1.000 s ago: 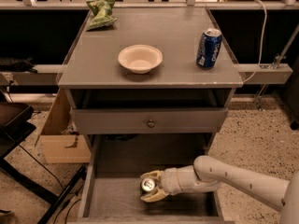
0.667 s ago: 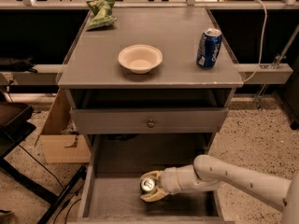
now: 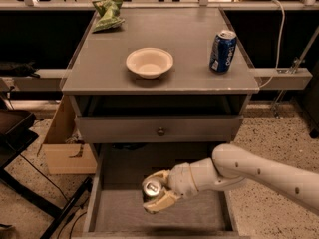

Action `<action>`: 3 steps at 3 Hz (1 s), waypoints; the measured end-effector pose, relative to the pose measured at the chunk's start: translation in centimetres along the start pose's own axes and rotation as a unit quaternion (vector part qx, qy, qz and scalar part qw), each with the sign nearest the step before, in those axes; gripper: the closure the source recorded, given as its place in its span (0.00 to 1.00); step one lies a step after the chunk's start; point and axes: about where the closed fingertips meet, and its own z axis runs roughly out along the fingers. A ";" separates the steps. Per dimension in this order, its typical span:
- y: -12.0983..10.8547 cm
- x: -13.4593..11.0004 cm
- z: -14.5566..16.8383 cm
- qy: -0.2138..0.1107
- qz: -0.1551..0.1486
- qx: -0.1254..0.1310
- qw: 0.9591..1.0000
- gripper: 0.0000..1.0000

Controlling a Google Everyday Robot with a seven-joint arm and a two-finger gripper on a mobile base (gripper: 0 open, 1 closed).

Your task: Pick green can from middle drawer and place on counter

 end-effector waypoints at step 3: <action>-4.5 -34.5 -15.3 0.005 -0.023 0.124 0.992 1.00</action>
Offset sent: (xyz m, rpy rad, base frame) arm 0.0980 -0.0104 0.4724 -0.0225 -0.1701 -0.2402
